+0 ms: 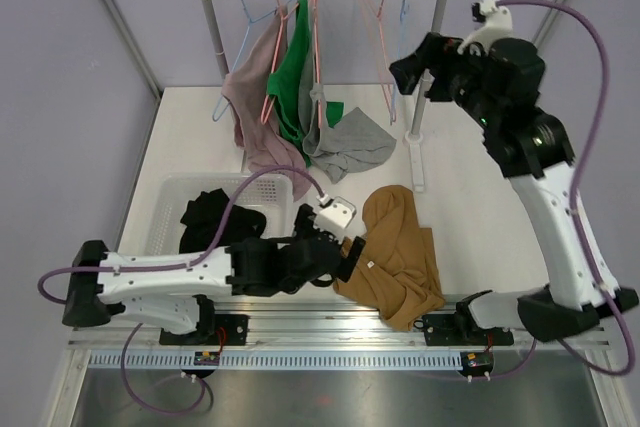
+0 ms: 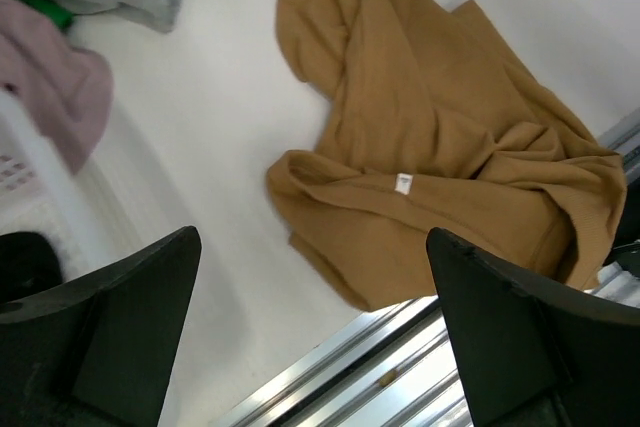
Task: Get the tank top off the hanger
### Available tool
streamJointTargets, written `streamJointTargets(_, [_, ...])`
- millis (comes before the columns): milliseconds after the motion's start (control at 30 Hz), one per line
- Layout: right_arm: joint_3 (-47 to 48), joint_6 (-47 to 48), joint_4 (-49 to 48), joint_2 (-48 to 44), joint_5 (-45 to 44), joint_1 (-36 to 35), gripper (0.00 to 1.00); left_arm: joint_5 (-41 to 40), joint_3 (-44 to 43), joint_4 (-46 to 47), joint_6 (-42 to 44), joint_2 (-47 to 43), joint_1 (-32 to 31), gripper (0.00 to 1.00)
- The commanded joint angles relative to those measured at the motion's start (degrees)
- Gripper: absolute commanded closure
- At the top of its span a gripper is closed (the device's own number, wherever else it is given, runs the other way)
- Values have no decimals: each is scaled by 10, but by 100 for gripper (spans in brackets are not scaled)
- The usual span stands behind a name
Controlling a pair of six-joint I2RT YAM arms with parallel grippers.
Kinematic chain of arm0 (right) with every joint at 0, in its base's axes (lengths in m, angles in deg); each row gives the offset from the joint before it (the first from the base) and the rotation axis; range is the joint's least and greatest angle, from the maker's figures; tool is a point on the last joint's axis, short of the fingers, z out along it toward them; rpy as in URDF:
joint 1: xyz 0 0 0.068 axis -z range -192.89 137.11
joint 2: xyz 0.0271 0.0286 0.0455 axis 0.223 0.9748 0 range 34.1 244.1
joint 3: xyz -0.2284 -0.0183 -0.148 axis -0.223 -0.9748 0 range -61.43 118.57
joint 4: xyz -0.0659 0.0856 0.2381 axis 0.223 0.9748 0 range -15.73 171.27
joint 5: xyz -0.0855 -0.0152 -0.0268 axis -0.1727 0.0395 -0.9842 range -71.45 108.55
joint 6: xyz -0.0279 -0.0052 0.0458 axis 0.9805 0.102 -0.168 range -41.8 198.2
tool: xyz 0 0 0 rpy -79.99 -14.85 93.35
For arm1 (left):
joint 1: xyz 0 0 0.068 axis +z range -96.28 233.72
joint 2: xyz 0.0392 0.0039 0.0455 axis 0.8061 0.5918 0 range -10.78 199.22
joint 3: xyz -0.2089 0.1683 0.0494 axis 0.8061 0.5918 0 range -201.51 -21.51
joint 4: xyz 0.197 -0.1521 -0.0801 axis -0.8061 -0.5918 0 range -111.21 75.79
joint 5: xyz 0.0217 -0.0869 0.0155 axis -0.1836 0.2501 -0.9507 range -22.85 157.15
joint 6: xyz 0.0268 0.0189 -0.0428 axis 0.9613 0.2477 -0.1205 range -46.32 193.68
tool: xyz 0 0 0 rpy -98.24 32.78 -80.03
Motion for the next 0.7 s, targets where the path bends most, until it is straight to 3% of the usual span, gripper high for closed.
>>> streamJointTargets(0, [-78,27,35,-144,-2,0,0,67,-61,116,9,95,-1,1])
streamJointTargets(233, [-217,21,90,-345,12,2,1,148,-185,111,12,323,14,1])
streamJointTargets(467, [-253,27,144,-444,53,1,0,165,-258,69,-12,485,22,1])
streamJointTargets(567, [-251,27,150,-464,69,1,0,187,-258,71,-18,513,22,2])
streamJointTargets(633, [-248,27,154,-472,76,2,1,197,-252,74,-22,516,23,38])
streamJointTargets(667, [-247,28,154,-474,78,1,1,196,-249,73,-23,512,23,64])
